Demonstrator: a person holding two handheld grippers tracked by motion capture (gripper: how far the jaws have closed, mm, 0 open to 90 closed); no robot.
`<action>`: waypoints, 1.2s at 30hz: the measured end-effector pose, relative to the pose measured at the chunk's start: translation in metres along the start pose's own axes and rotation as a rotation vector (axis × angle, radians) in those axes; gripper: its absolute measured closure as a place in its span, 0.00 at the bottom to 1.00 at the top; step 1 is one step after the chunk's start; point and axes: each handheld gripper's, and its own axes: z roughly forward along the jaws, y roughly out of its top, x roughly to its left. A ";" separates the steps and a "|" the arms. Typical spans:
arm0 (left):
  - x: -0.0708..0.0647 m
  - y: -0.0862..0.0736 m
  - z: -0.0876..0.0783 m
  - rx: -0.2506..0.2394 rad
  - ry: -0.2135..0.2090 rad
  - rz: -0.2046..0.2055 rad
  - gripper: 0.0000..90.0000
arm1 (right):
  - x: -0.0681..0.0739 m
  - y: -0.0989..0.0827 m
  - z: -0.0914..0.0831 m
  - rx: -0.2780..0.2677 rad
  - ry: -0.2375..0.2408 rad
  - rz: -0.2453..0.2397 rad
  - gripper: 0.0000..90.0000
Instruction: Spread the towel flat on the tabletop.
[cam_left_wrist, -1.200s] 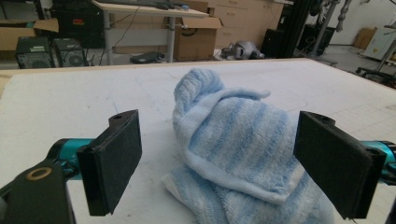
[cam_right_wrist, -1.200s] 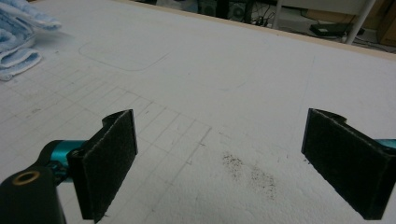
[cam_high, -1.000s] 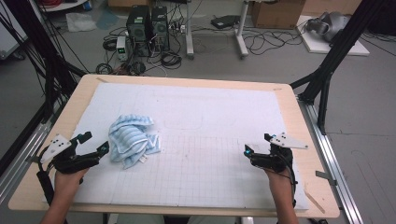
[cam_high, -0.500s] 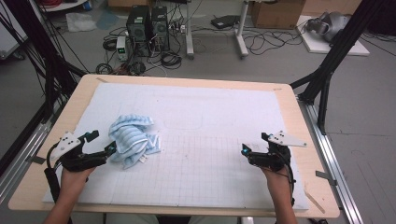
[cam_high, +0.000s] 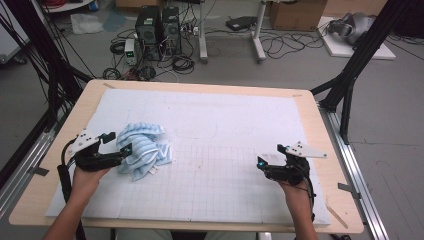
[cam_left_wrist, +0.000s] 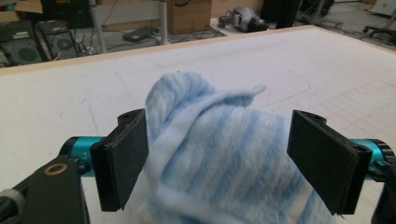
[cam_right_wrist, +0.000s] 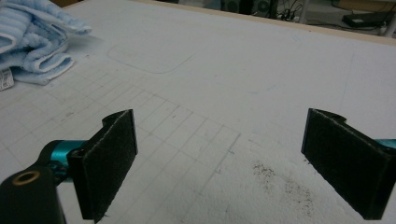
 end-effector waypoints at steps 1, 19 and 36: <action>0.000 0.004 0.003 0.003 0.003 0.008 0.27 | 0.000 -0.001 0.000 0.003 0.003 0.001 0.11; -0.005 0.020 0.070 0.274 -0.023 0.139 0.38 | 0.005 -0.003 0.001 0.024 0.009 -0.016 0.11; -0.015 0.023 0.083 0.251 -0.226 0.042 0.90 | 0.003 -0.004 0.003 0.035 0.007 -0.004 0.11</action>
